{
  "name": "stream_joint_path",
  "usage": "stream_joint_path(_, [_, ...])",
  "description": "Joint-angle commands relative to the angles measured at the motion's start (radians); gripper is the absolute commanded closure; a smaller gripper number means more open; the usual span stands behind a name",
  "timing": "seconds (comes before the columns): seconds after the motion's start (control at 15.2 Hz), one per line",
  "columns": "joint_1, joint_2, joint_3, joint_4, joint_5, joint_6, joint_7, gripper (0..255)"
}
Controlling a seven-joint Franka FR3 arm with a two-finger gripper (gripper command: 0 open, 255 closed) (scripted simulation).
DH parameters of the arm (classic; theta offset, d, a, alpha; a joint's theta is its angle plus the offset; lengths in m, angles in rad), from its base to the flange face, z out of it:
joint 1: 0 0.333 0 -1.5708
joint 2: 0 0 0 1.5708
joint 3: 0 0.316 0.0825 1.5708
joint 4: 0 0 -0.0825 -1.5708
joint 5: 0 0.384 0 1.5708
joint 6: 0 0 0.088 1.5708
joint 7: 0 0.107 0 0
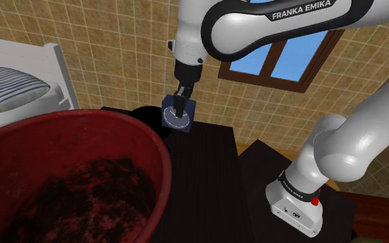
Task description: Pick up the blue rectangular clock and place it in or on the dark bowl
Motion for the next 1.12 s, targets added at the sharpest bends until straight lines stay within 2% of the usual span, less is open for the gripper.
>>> stream_joint_path(0.0, [-0.013,0.064,-0.005,0.073,-0.021,-0.011,-0.004,255])
stream_joint_path(0.66, [-0.050,0.413,-0.036,0.516,-0.118,-0.116,-0.038,255])
stream_joint_path(1.06, [-0.050,0.427,-0.037,0.452,-0.123,-0.039,-0.035,255])
